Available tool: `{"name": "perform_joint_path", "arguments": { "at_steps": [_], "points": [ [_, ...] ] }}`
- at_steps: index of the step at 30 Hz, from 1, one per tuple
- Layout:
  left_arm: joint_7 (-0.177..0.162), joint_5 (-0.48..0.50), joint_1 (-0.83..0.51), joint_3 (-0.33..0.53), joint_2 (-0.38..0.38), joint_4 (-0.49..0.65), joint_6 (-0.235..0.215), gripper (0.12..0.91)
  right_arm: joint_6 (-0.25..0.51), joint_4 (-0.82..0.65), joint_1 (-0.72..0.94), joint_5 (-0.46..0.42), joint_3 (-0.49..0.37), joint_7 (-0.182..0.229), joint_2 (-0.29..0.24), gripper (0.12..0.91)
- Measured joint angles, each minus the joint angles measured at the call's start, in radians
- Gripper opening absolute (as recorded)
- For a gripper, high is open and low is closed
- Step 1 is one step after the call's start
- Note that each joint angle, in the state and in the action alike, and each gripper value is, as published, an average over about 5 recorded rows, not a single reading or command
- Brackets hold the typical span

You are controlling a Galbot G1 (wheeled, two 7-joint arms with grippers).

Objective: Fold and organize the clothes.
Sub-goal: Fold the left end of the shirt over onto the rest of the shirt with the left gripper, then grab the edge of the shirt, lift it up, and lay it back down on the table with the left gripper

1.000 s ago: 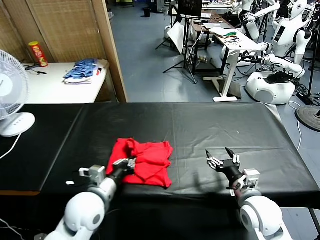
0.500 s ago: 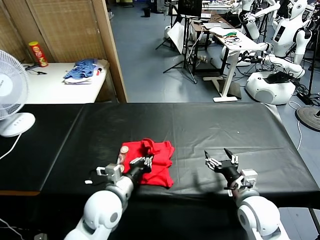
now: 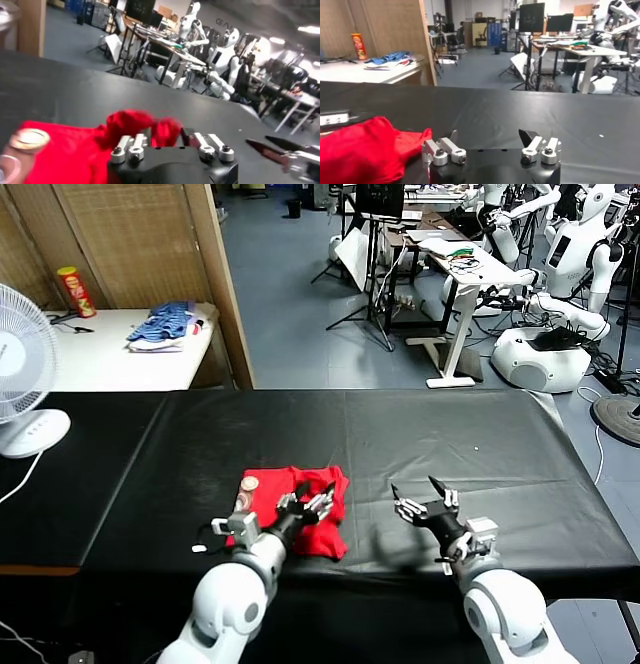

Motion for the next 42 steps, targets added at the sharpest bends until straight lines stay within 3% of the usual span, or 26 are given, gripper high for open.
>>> {"name": "perform_joint_path", "arguments": {
  "at_steps": [3, 8, 13, 20, 27, 32, 42],
  "points": [
    [0.0, 0.006, 0.006, -0.021, 0.009, -0.018, -0.008, 0.79, 0.0, -0.015, 0.022, 0.002, -0.037, -0.024, -0.009, 0.798],
    [0.001, 0.043, 0.035, -0.084, 0.073, -0.044, -0.033, 0.798, 0.004, -0.049, 0.079, 0.002, -0.131, -0.053, -0.01, 0.798],
    [0.012, 0.089, 0.086, -0.152, 0.125, -0.046, -0.05, 0.798, 0.008, -0.105, 0.151, -0.018, -0.24, -0.05, 0.01, 0.798],
    [0.03, 0.131, 0.135, -0.201, 0.122, -0.026, -0.069, 0.798, -0.004, -0.194, 0.224, -0.113, -0.345, -0.022, 0.037, 0.798],
    [0.031, 0.112, 0.133, -0.227, 0.108, 0.01, -0.087, 0.798, 0.0, -0.202, 0.212, -0.224, -0.345, 0.029, 0.052, 0.798],
    [0.031, 0.009, 0.128, -0.253, 0.097, 0.044, -0.093, 0.798, 0.008, -0.155, 0.18, -0.214, -0.316, 0.031, 0.065, 0.798],
    [0.008, -0.254, 0.129, -0.304, 0.08, 0.092, -0.098, 0.798, 0.022, -0.028, 0.085, -0.141, -0.207, 0.026, 0.04, 0.798]
  ]
}}
